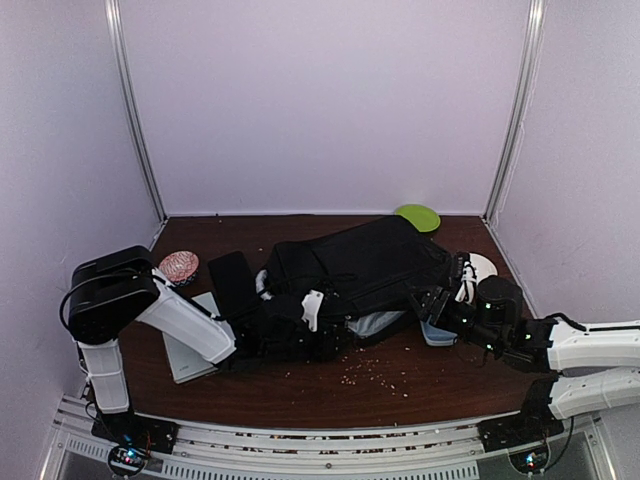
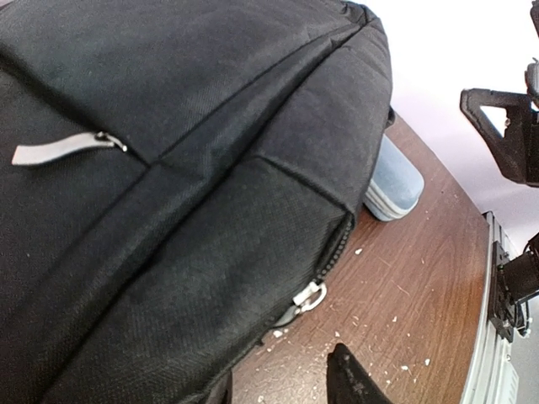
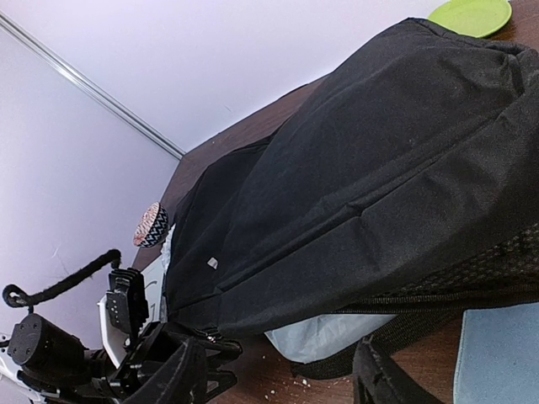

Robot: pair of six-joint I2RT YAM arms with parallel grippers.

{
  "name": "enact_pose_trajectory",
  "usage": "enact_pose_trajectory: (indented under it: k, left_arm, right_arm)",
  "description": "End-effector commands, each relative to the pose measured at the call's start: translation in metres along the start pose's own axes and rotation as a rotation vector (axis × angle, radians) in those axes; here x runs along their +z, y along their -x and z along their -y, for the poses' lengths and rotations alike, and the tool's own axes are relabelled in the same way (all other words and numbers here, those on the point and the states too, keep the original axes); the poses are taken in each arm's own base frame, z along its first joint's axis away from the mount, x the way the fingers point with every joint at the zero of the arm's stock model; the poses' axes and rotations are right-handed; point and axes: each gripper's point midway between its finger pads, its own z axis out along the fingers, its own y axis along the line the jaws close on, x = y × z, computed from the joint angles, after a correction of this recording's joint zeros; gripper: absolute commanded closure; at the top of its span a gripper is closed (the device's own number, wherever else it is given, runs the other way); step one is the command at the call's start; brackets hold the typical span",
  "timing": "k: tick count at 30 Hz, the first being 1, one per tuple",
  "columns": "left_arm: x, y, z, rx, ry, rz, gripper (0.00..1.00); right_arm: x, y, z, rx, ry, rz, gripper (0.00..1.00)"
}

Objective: Pack the student bag
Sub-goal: Adjust the student bag at the center of the board.

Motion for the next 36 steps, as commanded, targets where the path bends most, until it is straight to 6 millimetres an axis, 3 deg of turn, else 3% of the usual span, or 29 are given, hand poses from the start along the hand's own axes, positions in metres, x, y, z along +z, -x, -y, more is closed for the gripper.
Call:
enact_pose_trajectory:
  k: [1,18,36]
  left_arm:
    - [-0.005,0.049,0.019,0.021,-0.052,0.154,0.62]
    - [0.001,0.066,0.027,0.041,-0.067,0.206,0.66]
    - [0.005,0.057,0.016,0.037,-0.022,0.182,0.81]
  right_arm:
    - [0.001,0.006,-0.004,-0.019,0.003,0.025,0.42]
    - [0.0,0.004,-0.002,-0.023,0.0,0.022,0.42]
    - [0.0,0.004,-0.002,-0.021,0.001,0.021,0.42]
